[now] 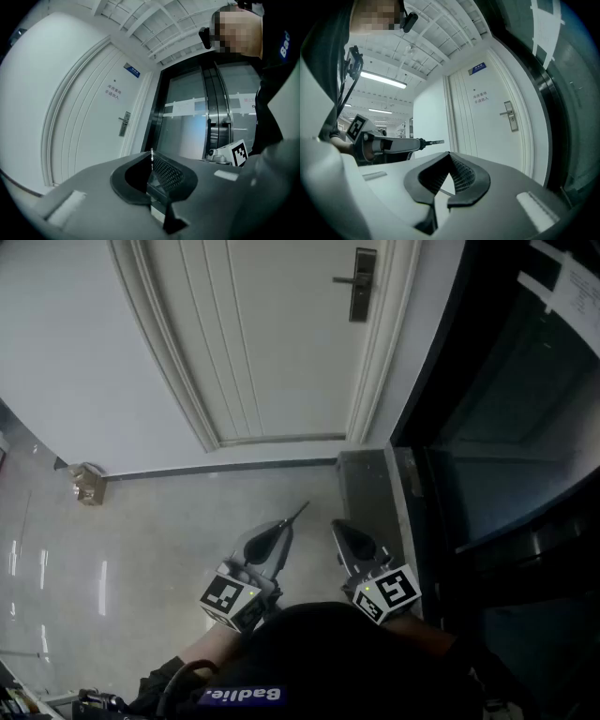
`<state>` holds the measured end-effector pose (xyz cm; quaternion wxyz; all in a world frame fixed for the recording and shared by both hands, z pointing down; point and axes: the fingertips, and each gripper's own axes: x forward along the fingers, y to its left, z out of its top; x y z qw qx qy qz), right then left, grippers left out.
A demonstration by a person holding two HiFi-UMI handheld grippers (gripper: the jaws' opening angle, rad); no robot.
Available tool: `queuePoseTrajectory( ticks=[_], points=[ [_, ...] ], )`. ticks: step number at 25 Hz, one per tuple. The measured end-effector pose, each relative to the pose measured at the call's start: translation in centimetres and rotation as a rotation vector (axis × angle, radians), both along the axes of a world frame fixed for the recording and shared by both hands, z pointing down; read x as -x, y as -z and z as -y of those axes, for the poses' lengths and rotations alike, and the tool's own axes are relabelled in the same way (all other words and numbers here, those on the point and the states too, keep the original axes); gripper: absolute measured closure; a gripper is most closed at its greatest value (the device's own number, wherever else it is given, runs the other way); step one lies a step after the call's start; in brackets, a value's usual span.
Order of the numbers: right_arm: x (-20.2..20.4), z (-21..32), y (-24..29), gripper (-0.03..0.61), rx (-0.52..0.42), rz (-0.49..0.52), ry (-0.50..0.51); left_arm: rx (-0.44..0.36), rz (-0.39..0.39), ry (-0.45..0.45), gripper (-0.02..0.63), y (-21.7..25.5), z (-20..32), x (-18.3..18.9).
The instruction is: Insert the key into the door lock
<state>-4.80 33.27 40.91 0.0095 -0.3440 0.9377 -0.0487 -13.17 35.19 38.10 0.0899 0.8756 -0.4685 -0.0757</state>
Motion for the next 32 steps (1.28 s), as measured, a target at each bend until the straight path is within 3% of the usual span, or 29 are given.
queuePoseTrajectory(
  ticks=[11,17,32],
  points=[
    [3.2,1.4,0.1,0.575,0.006,0.014,0.006,-0.002,-0.005,0.002,0.583,-1.3,1.3,3.4],
    [4.8,2.3,-0.2,0.574,0.023,0.02,-0.04,-0.006,-0.018,-0.002,0.583,-1.5,2.1,6.1],
    [10.8,2.5,-1.7,0.574,0.054,-0.039,-0.143,-0.003,-0.065,-0.107,0.583,-3.3,3.5,12.7]
  ],
)
